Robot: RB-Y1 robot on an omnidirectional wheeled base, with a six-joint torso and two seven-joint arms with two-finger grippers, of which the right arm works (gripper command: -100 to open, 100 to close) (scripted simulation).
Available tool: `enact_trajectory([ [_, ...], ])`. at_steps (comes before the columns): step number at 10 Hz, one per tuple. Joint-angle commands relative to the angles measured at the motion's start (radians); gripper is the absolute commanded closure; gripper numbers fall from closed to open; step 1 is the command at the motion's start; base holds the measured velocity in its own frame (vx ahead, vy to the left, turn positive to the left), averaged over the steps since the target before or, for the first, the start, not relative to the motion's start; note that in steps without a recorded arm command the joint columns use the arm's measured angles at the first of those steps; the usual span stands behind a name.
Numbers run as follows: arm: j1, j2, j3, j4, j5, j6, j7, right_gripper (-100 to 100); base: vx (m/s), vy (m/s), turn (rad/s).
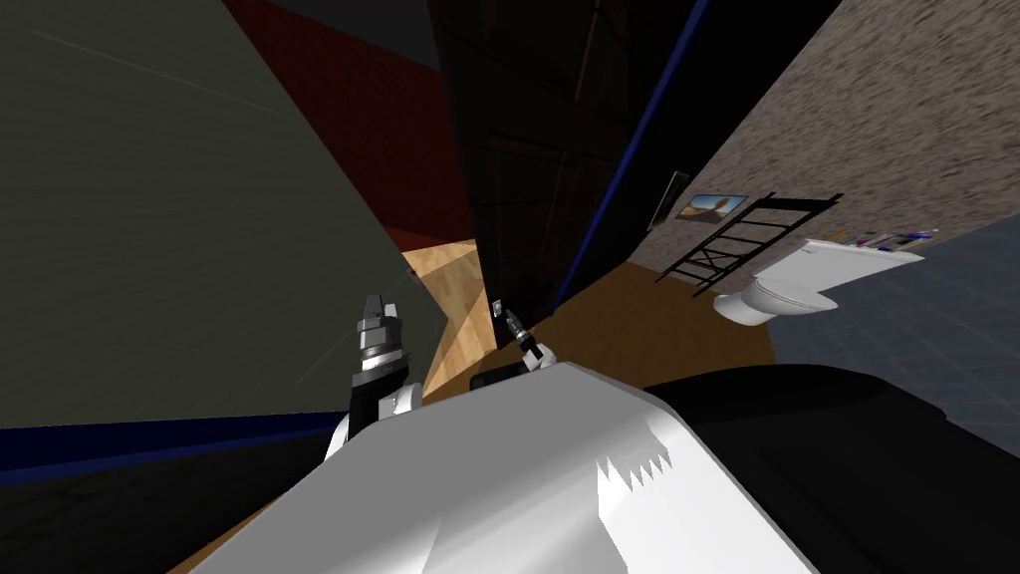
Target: Push the door open
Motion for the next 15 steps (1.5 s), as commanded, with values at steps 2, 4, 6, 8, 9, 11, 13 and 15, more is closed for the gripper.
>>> enact_trajectory([
  [2, -0.004, 0.004, -0.007, 0.011, -0.003, -0.006, 0.004, -100, 0.184, 0.070, 0.029],
  [4, -0.006, 0.019, -0.011, 0.017, -0.005, -0.009, 0.006, -100, 0.197, 0.043, 0.027],
  [6, -0.003, 0.024, -0.011, 0.012, -0.005, -0.007, 0.007, -100, 0.121, 0.044, 0.007],
  [8, -0.003, 0.024, -0.011, 0.012, -0.005, -0.007, 0.007, 100, -0.019, -0.008, 0.010],
  [9, -0.003, 0.024, -0.011, 0.012, -0.005, -0.007, 0.007, 100, -0.015, -0.008, 0.003],
  [11, -0.003, 0.024, -0.011, 0.012, -0.005, -0.007, 0.007, 100, -0.007, -0.002, -0.002],
  [13, -0.005, 0.013, -0.023, 0.017, -0.005, -0.005, 0.010, 100, 0.042, 0.020, -0.026],
  [15, -0.007, 0.005, -0.034, 0.020, -0.006, -0.006, 0.013, 100, 0.154, 0.055, -0.043],
])
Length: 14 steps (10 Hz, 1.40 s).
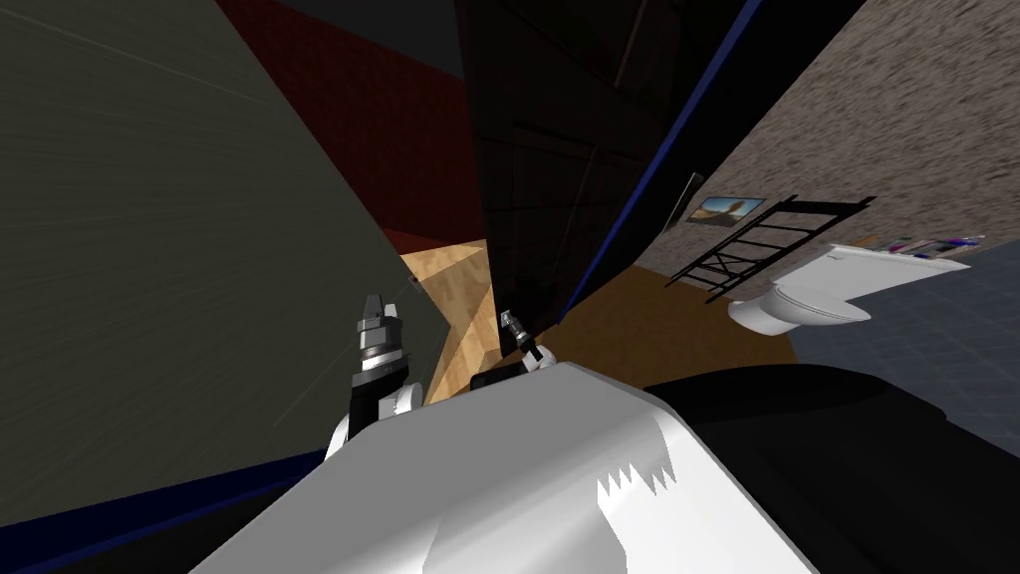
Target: Push the door open
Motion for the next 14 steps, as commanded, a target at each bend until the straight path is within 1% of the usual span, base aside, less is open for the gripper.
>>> enact_trajectory([
  [1, -0.009, -0.018, -0.021, -0.010, -0.004, -0.001, 0.002, 100, 0.180, 0.064, -0.056],
  [3, -0.013, -0.029, -0.042, -0.005, -0.005, -0.001, 0.007, 100, 0.176, 0.065, -0.120],
  [4, 0.010, -0.032, -0.023, -0.050, -0.001, 0.021, -0.002, -100, -0.029, 0.049, -0.049],
  [6, 0.013, -0.033, -0.021, -0.052, -0.001, 0.020, -0.004, -100, -0.165, -0.015, -0.004],
  [8, 0.019, -0.029, -0.016, -0.057, -0.001, 0.019, -0.008, -100, -0.196, -0.007, -0.027],
  [10, 0.025, -0.019, -0.012, -0.061, -0.002, 0.017, -0.012, -100, -0.194, -0.013, -0.025],
  [11, 0.028, -0.010, -0.009, -0.064, -0.002, 0.017, -0.015, -100, -0.225, -0.009, -0.022],
  [12, 0.023, -0.014, -0.012, -0.056, -0.002, 0.014, -0.012, -100, -0.106, -0.002, -0.006],
  [13, 0.023, -0.023, -0.014, -0.053, -0.003, 0.011, -0.010, -100, 0.067, 0.037, 0.022],
  [14, 0.021, -0.026, -0.016, -0.052, -0.004, 0.010, -0.009, -100, 0.135, 0.068, 0.024],
])
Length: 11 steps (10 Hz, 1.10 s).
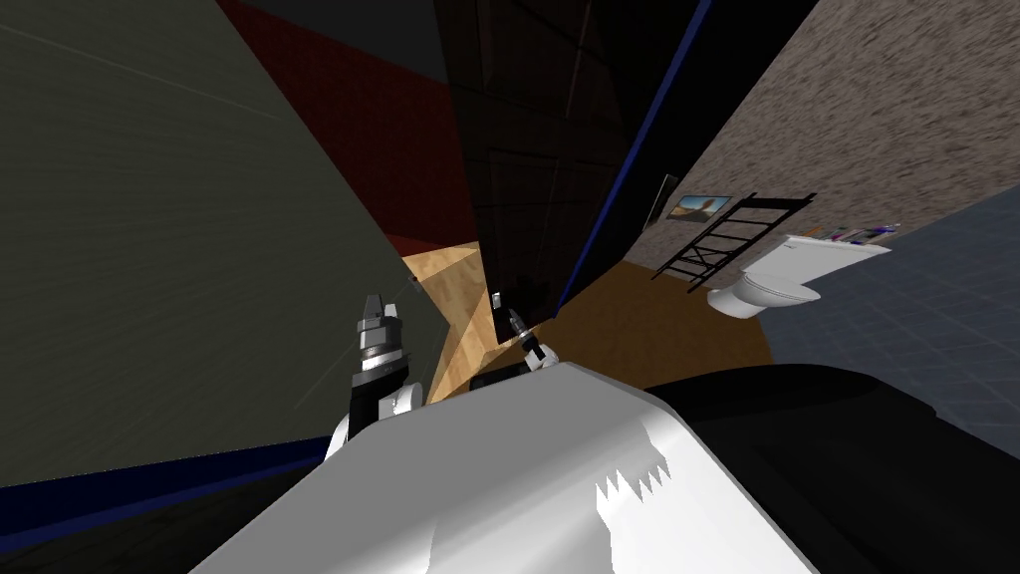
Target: Push the door open
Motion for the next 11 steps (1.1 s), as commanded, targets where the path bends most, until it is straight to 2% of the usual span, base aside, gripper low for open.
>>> enact_trajectory([
  [1, 0.000, -0.005, -0.002, -0.004, -0.001, 0.002, 0.001, -100, 0.158, 0.045, 0.012],
  [4, -0.004, -0.006, -0.008, 0.002, -0.003, -0.002, 0.006, -100, 0.213, 0.055, 0.023],
  [8, -0.009, 0.012, -0.017, 0.009, -0.007, -0.007, 0.013, -100, 0.178, 0.060, 0.023],
  [9, -0.011, 0.008, -0.016, 0.013, -0.007, -0.008, 0.012, -100, 0.073, 0.016, 0.006],
  [10, -0.011, 0.008, -0.016, 0.013, -0.007, -0.008, 0.012, 100, -0.012, -0.001, -0.011],
  [11, -0.011, 0.008, -0.016, 0.013, -0.007, -0.008, 0.012, 100, -0.031, -0.006, 0.008],
])
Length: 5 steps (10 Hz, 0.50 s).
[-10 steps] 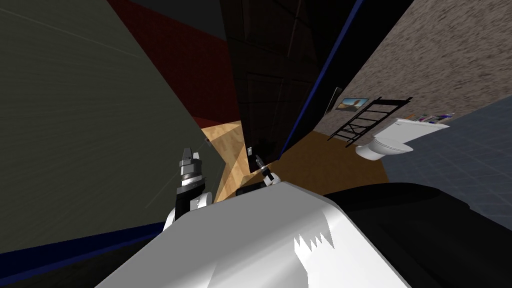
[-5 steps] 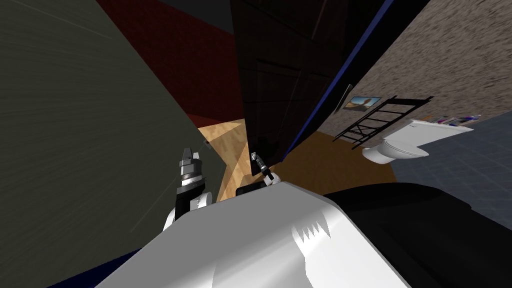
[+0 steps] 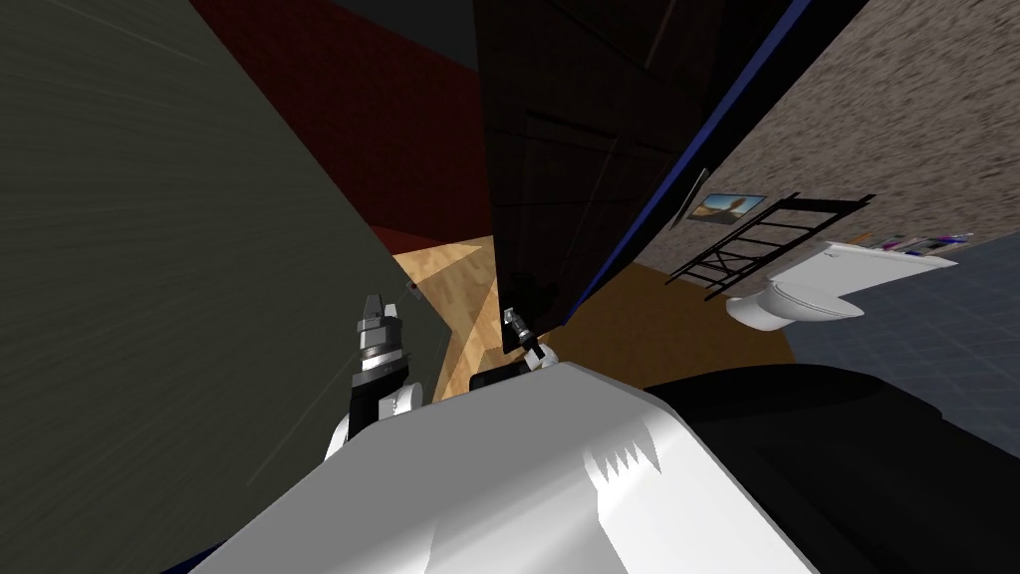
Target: Push the door open
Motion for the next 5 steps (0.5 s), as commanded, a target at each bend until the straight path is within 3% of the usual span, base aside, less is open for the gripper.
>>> enact_trajectory([
  [1, 0.001, 0.000, 0.000, 0.001, 0.000, 0.001, 0.000, 100, -0.021, -0.006, 0.006],
  [4, 0.001, 0.000, 0.000, 0.001, 0.000, 0.001, 0.000, 100, -0.004, -0.001, 0.000],
  [5, -0.001, -0.009, 0.000, 0.006, -0.016, 0.001, 0.013, 100, 0.081, 0.012, -0.052],
])
